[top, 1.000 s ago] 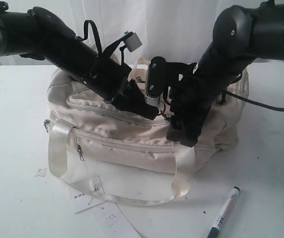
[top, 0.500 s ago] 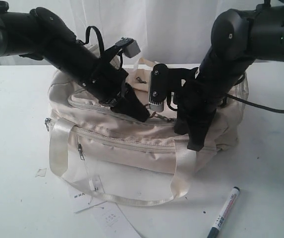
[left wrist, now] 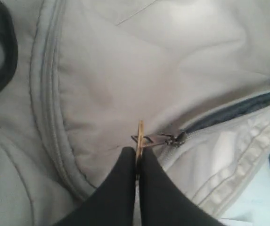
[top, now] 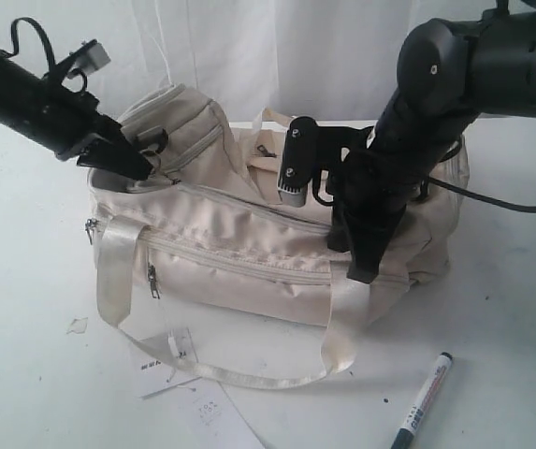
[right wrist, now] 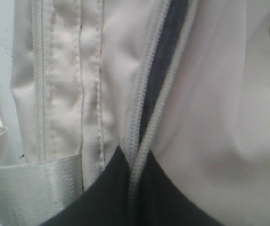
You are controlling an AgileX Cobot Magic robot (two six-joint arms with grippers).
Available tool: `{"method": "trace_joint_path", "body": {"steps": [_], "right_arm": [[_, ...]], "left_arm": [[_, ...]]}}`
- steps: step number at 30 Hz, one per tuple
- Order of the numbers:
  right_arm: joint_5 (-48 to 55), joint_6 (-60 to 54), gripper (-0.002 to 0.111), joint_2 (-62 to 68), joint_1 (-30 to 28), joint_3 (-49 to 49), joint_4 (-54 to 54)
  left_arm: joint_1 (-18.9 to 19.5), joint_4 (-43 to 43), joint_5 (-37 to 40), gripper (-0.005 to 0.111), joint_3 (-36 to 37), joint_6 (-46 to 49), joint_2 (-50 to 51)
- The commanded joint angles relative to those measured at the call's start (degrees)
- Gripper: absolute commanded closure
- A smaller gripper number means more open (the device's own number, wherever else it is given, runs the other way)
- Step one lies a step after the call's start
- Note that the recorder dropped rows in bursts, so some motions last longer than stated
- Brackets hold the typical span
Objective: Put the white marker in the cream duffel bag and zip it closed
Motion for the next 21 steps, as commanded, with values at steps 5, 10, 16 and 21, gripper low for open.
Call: {"method": "trace_joint_path", "body": {"steps": [5,10,16,21], "right_arm": [[2.3,0.2,0.108,-0.3,0.0,0.4,-1.0],[3.1,0.2,0.107,-1.3,0.0,0.4,-0.3],[3.2,0.5,0.077,-3.6,0.0,0.4,4.2],[0.6,0.8,0.060,-3.6,0.0,0.4,7.9]], "left_arm": [[2.3,-5.5,14.4,0.107,1.0,17.5,-1.6],[2.3,-2.1,14.4,0.107,1.2,15.1,-4.6],[2.3,-2.1,14.4,0.107,1.2,13.6,-6.9],[2.3,-1.7,14.4,0.107,1.2,12.8,-7.1]]}}
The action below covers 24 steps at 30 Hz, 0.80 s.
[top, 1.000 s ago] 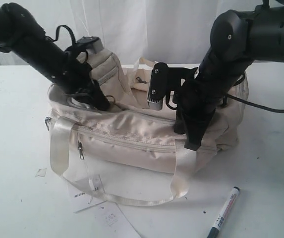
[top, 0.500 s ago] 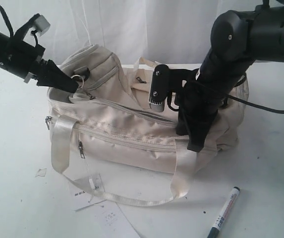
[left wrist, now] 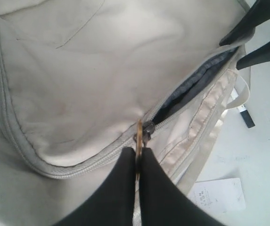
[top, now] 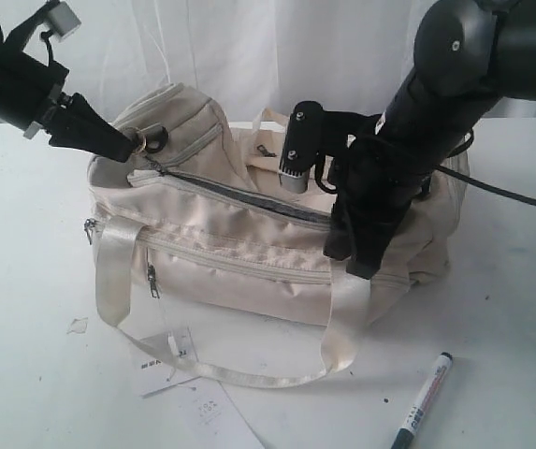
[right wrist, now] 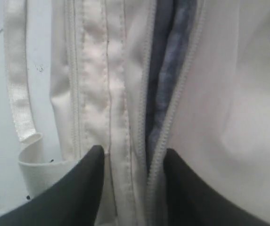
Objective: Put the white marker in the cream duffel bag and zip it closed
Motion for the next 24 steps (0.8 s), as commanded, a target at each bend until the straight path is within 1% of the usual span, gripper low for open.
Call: {"method": "trace_joint_path", "body": {"steps": [1,3,5,11,13,15,18,24], "right_arm": [[-3.0,0.4,0.056,-0.5,0.0,0.4,3.4],[-5.5,0.4,0.049,-0.5,0.0,0.4,3.6],[-8.0,0.7,0.045,-0.5,0.0,0.4,4.6],[-14.0,1.1,0.045,-0.4,0.1,-0.5,14.3],[-18.3,1.5,0.045,-0.2,0.6,-0.6,14.6],[-21.7,4.4,0.045,0.6,1.2,-1.1,14.5],[-21.0,10.0,0.045,2.7,2.9,-3.9,14.5],[-20.8,10.6,0.045,8.6,6.5,-10.8,14.0]], "left_arm": [[0.2,-0.5,5.4,0.107,0.3,-0.9,-1.2],[0.2,-0.5,5.4,0.107,0.3,-0.9,-1.3],[0.2,-0.5,5.4,0.107,0.3,-0.9,-1.5],[0.2,-0.5,5.4,0.107,0.3,-0.9,-1.5],[0.2,-0.5,5.4,0.107,0.3,-0.9,-1.5],[0.2,-0.5,5.4,0.107,0.3,-0.9,-1.5],[0.2,-0.5,5.4,0.107,0.3,-0.9,-1.5],[0.2,-0.5,5.4,0.107,0.3,-0.9,-1.5]]}}
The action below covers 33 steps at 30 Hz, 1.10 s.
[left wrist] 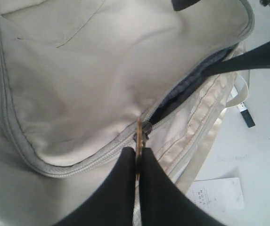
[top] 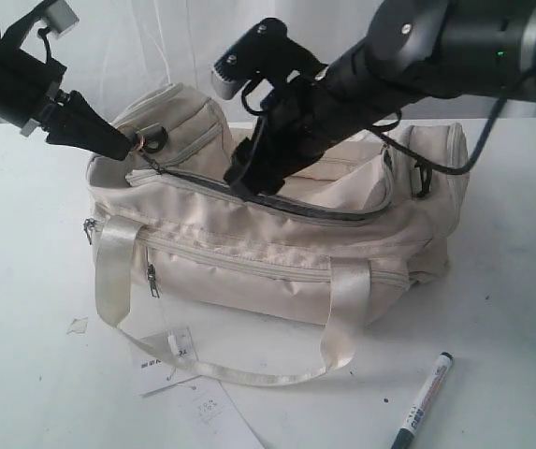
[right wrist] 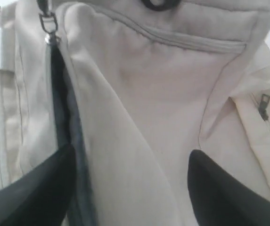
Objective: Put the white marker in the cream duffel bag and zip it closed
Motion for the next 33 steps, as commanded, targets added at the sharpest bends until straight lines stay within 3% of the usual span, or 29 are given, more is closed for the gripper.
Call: {"method": "trace_joint_path", "body": {"steps": [1,16,21,27,33], "right_arm": [[-0.3,0.9,0.045,4.1,2.3,-5.1,0.2],[4.4,0.9,0.045,9.2,3.9,-9.4,-2.6],[6.0,0.9,0.065,9.0,3.9,-9.9,-2.0],[10.1,0.9,0.106,8.8,3.9,-9.9,-3.5],[13.0,1.0,0.108,7.5,3.9,-9.9,-9.6]], "left_arm": [[0.2,-0.9,5.4,0.107,0.3,-0.3,-0.8],[0.1,-0.9,5.4,0.107,0.3,-0.3,-0.8],[0.1,-0.9,5.4,0.107,0.3,-0.3,-0.8],[0.1,-0.9,5.4,0.107,0.3,-0.3,-0.8],[0.1,-0.9,5.4,0.107,0.3,0.0,-0.8]]}}
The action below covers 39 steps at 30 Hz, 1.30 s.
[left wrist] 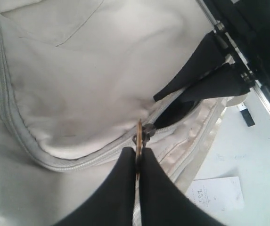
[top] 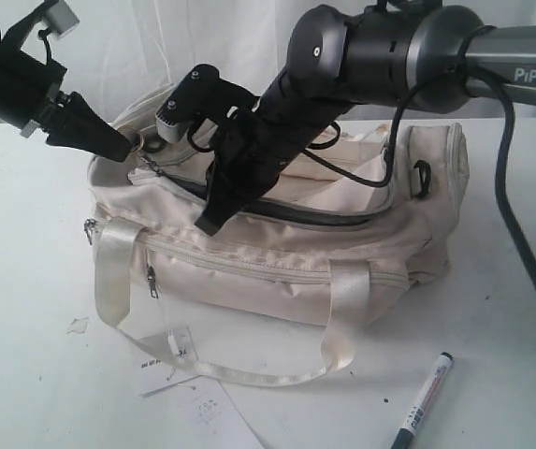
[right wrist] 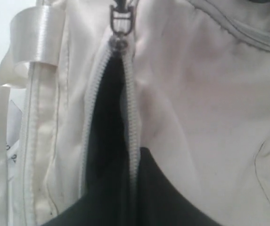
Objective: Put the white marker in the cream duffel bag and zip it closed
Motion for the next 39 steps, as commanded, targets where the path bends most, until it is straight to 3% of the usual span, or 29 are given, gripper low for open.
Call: {"method": "trace_joint_path", "body": {"steps": [1,13,17,22,32,36,39], "right_arm": [[4.1,0.4,0.108,-1.7,0.0,-0.3,-5.3],[9.9,5.9,0.108,-3.1,0.0,-0.3,-10.6],[10.7,5.9,0.108,-3.1,0.0,-0.3,-10.6],[11.6,5.9,0.108,-3.1,0.0,-0.3,-10.6],[11.8,9.7,0.108,-3.1,0.0,-0.3,-10.1],[12.4,11.0,0.108,-3.1,0.0,-0.3,-9.9],[13.0,11.0,0.108,-3.1,0.0,-0.3,-9.9]], "left_arm": [[0.1,-1.1,5.4,0.107,0.1,0.0,-0.8],[0.2,7.8,2.8,0.107,0.1,-4.0,-0.8],[0.2,8.0,-4.0,0.107,0.1,-4.1,-0.8],[0.2,7.0,-11.4,0.107,0.1,-5.4,-0.6],[0.2,5.0,-13.2,0.107,0.1,-5.2,-0.6],[0.2,3.3,-24.0,0.107,0.1,-5.4,0.1],[0.2,0.2,-24.7,0.107,0.1,-4.5,0.8]]}}
